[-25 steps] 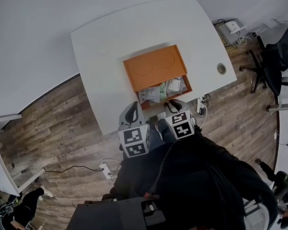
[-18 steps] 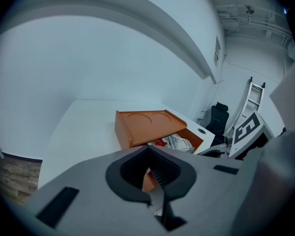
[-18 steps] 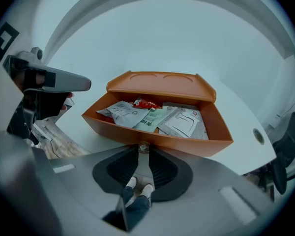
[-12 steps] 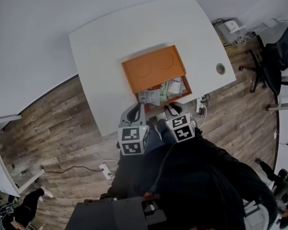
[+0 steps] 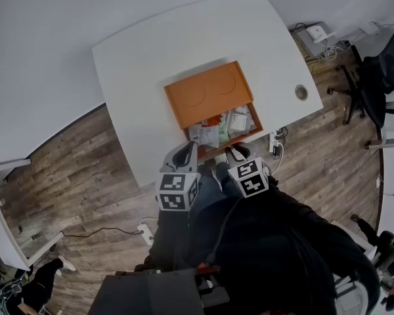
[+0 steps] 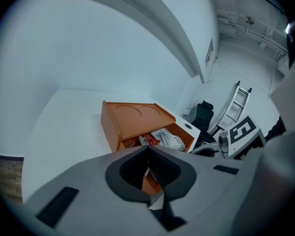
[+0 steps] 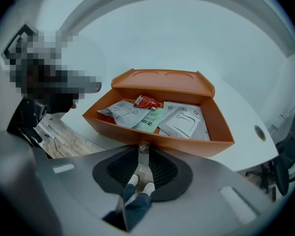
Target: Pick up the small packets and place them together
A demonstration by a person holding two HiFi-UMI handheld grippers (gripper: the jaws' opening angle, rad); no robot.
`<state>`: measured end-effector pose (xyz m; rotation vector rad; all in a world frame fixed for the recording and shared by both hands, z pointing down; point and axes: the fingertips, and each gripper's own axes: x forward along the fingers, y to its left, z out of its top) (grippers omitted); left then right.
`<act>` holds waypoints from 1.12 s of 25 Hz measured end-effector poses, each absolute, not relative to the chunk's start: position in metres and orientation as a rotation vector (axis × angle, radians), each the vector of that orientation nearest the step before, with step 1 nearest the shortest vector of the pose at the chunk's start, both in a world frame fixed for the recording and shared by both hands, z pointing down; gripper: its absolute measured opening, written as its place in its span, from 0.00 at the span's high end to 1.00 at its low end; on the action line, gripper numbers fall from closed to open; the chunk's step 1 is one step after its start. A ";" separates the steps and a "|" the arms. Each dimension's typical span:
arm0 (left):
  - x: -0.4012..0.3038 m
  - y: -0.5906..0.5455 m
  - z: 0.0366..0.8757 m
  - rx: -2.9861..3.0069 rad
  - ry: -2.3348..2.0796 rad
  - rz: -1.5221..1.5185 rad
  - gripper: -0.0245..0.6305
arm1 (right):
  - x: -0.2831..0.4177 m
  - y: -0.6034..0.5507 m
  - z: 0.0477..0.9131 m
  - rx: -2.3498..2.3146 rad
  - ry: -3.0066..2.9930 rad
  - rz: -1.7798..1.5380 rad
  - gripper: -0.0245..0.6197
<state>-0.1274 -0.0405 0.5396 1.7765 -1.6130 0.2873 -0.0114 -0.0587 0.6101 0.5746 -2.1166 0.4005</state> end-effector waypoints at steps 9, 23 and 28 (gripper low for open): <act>-0.114 -0.040 0.543 1.819 -1.528 0.364 0.90 | -0.002 -0.055 0.613 0.551 -2.121 0.440 0.86; -0.101 -0.033 0.548 1.840 -1.437 0.381 0.90 | 0.001 -0.053 0.614 0.527 -2.178 0.529 0.85; -0.094 -0.036 0.544 1.943 -1.333 0.452 0.84 | 0.009 -0.055 0.613 0.474 -2.183 0.623 0.78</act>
